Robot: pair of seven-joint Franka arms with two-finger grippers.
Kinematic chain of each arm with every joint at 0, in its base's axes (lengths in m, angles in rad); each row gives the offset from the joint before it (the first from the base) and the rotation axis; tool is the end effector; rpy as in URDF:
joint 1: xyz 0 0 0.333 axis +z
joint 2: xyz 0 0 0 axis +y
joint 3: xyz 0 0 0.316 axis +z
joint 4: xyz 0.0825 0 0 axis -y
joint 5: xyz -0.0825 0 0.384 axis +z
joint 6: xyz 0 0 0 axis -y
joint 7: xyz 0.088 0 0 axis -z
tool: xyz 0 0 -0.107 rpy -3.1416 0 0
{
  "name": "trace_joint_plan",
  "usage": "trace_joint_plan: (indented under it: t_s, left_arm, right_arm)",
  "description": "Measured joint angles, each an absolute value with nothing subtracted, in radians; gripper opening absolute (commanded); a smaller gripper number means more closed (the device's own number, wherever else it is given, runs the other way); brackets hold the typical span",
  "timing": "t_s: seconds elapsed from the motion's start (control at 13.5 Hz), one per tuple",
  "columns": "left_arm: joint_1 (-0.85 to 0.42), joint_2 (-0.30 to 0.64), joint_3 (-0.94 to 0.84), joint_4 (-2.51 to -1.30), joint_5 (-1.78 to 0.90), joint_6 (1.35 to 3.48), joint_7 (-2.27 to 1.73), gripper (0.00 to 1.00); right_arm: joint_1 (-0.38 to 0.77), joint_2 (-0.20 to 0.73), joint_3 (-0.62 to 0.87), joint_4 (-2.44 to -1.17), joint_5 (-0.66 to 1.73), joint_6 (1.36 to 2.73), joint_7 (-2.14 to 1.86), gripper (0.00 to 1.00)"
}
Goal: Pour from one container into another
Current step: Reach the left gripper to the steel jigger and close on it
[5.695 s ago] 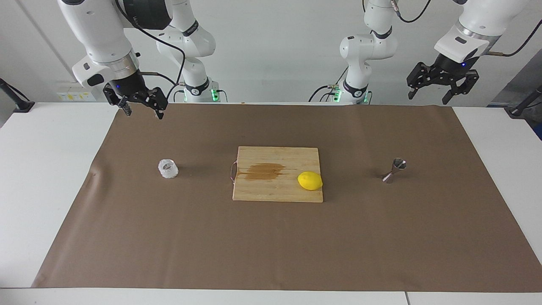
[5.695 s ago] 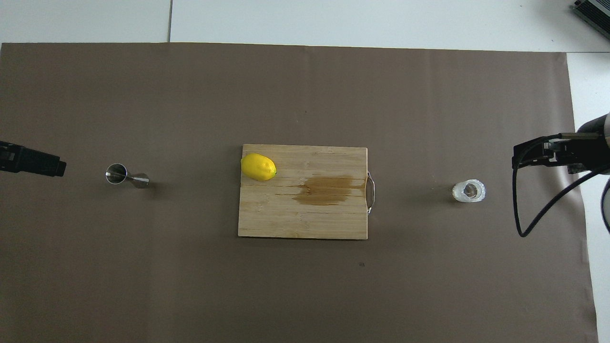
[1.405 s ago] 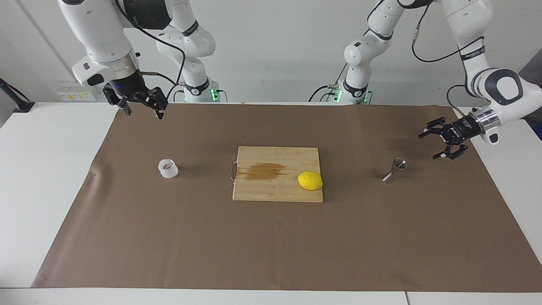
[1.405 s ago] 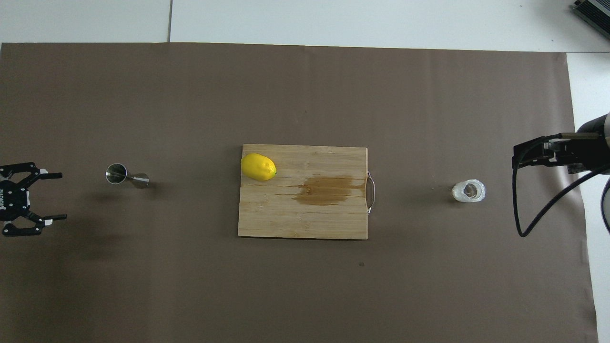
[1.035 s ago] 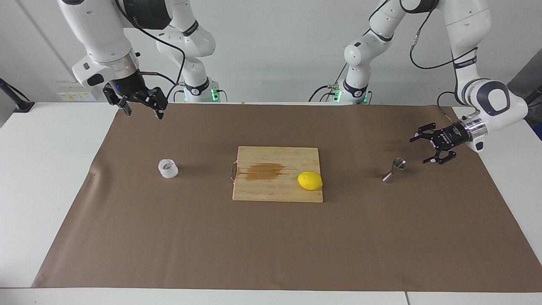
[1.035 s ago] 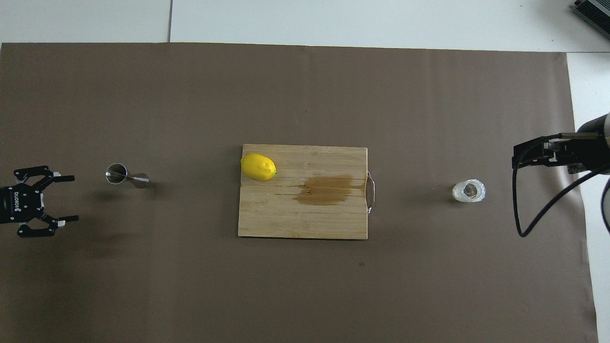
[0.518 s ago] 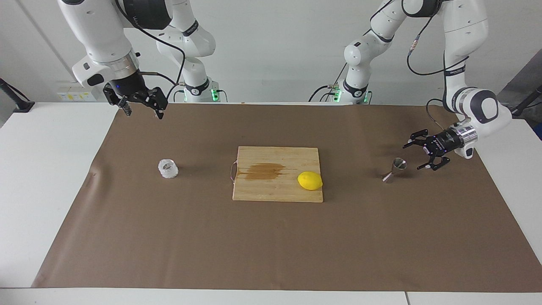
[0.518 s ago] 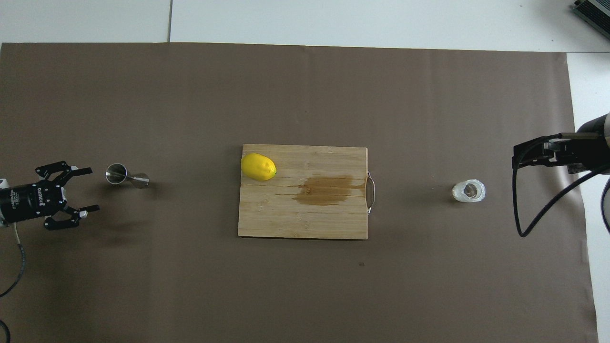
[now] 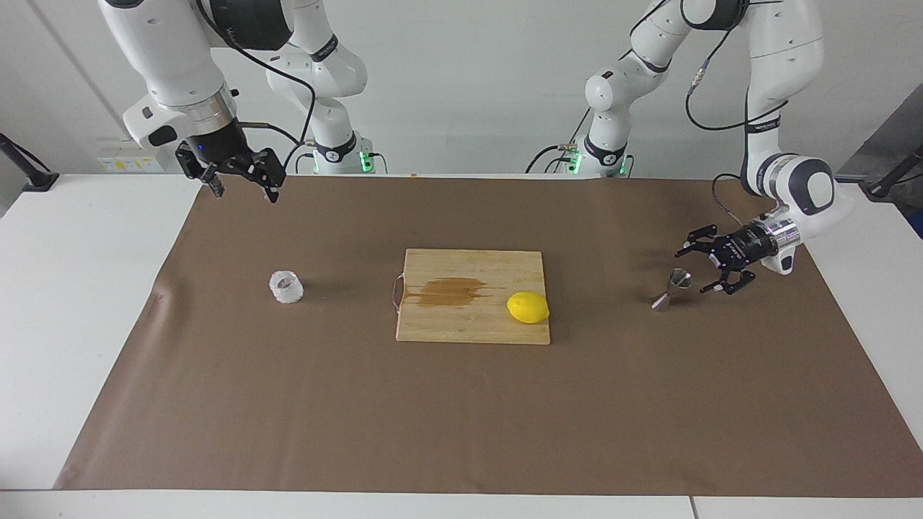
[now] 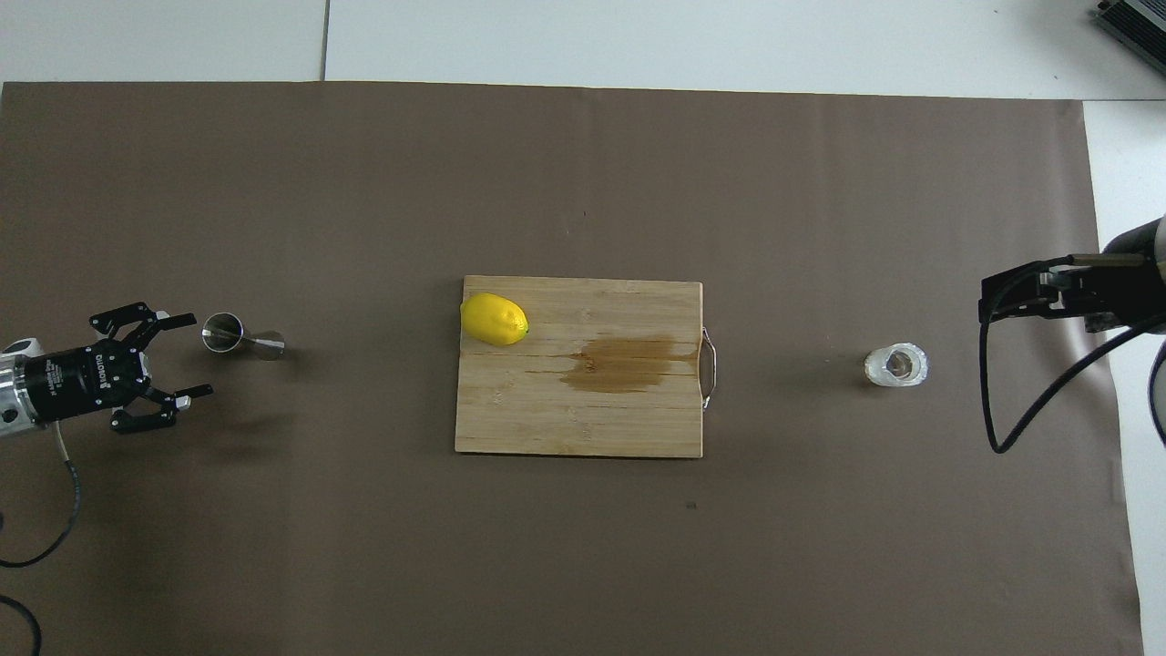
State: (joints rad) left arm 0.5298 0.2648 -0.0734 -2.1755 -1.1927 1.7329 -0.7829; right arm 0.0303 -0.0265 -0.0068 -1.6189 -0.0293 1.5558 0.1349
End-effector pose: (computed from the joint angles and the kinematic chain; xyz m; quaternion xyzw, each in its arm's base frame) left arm 0.4994 0.1508 0.2769 0.4681 0.6718 -0.3652 0.4430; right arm 0.5437 0.0096 0.6152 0.9982 -0.0556 -0.0171 0.0160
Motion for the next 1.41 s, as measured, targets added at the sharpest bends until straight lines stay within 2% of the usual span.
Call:
trace_joint_plan:
  t_s: [1.41]
  left_arm:
    - [0.462,0.249,-0.074,-2.238,-1.340,1.799,-0.726,1.00]
  right_arm:
    - [0.030,-0.027,-0.007,-1.619,-0.029,1.556,0.135,1.00]
